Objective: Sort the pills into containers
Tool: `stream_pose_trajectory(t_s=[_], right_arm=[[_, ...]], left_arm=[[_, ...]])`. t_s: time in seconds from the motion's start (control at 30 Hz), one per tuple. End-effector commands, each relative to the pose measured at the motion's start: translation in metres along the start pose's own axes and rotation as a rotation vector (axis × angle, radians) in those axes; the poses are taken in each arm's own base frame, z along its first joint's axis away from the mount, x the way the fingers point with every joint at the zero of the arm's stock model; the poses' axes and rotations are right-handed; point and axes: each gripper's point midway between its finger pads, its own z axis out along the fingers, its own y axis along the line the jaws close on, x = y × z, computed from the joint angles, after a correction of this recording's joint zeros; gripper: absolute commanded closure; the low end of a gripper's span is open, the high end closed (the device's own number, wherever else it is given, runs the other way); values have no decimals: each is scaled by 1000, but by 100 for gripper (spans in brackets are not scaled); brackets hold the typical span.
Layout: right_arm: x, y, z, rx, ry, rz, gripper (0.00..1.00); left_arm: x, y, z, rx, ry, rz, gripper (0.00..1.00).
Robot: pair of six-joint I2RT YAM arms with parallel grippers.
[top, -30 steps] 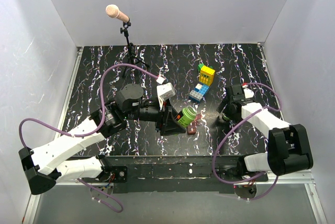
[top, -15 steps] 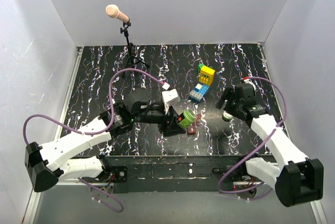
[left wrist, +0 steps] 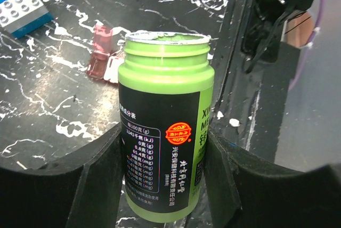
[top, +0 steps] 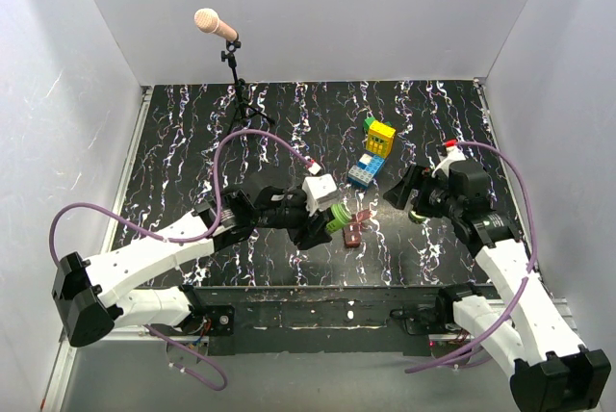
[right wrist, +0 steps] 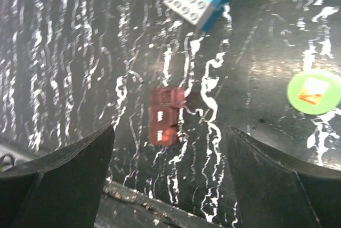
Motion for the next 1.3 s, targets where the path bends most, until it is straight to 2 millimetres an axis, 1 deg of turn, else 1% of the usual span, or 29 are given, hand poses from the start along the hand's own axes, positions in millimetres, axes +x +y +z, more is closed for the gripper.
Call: stream_pose_trajectory(t_s=[0.0, 0.07, 0.27, 0.47, 0.67, 0.9, 1.13, 1.27], right_arm=[[0, 36, -16, -191, 25, -52, 9], [1, 40, -17, -207, 37, -54, 9], [8, 37, -11, -211, 67, -61, 10], [13, 32, -6, -201, 74, -54, 10], [22, 22, 2, -164, 107, -36, 11], [28, 9, 11, -107, 132, -19, 11], [35, 2, 21, -80, 170, 11, 10], [41, 1, 30, -92, 206, 37, 10]], left_arm=[[-12, 12, -8, -68, -10, 93, 100], [-9, 15, -7, -79, -3, 109, 100], [-3, 13, -2, -43, -8, 172, 100], [1, 20, 5, -59, 7, 186, 100], [12, 35, 20, -76, 70, 211, 100], [21, 53, 35, -86, 133, 225, 100], [34, 65, 49, -79, 198, 238, 100], [40, 73, 53, -83, 229, 243, 100]])
